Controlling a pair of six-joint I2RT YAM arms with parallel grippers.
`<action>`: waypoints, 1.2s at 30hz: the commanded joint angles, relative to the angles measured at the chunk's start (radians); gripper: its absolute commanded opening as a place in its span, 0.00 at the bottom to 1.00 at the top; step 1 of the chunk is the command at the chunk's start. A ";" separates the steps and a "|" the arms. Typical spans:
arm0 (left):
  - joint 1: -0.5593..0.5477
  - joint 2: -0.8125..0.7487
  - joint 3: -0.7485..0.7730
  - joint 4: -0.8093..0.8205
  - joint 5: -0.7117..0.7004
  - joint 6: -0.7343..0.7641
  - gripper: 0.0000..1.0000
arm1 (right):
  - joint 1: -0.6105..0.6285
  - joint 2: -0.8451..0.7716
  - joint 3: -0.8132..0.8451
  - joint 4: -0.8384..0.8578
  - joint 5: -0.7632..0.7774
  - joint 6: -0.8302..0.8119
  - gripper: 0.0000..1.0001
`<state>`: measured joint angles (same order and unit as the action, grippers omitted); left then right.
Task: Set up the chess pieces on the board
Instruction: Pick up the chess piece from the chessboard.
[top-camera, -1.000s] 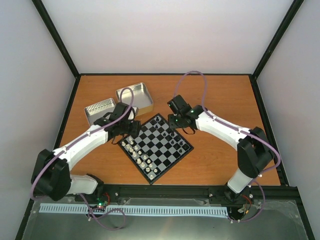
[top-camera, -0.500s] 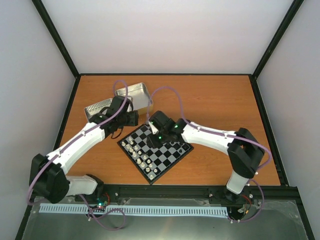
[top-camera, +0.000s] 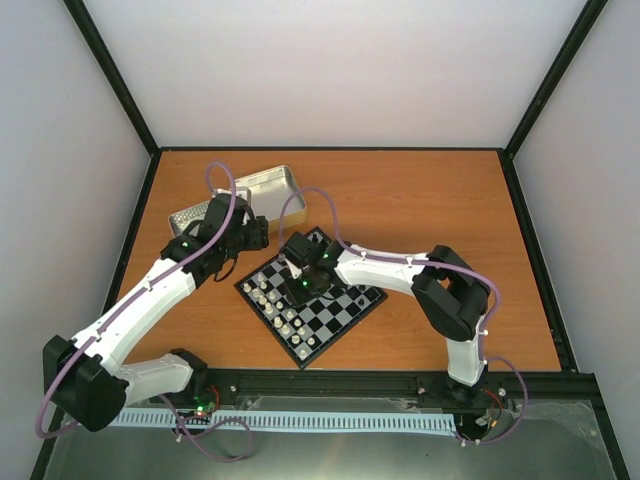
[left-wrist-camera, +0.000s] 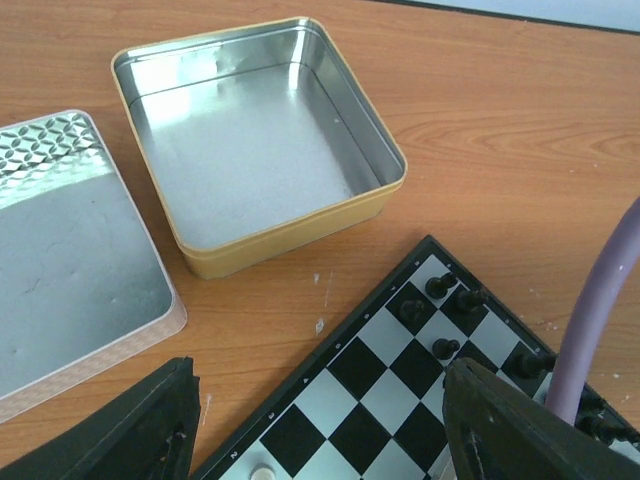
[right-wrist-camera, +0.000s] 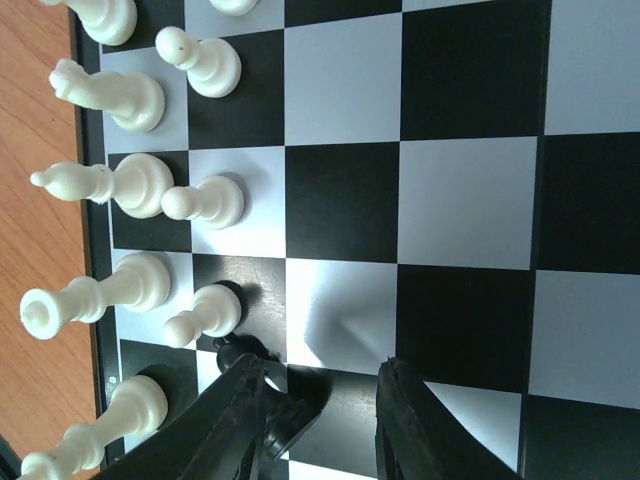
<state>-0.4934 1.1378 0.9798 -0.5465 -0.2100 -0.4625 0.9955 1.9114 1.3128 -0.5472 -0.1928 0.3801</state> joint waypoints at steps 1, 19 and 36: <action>0.006 -0.016 -0.010 0.013 -0.016 -0.009 0.68 | 0.010 0.024 0.036 -0.042 0.024 0.011 0.32; 0.006 -0.023 -0.038 0.038 -0.011 0.005 0.68 | 0.015 0.035 0.046 -0.116 0.009 0.003 0.35; 0.006 -0.027 -0.051 0.043 -0.009 0.002 0.68 | 0.015 -0.004 0.073 -0.181 0.078 0.043 0.36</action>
<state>-0.4934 1.1236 0.9257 -0.5274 -0.2131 -0.4618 1.0000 1.9331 1.3537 -0.7216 -0.1196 0.3935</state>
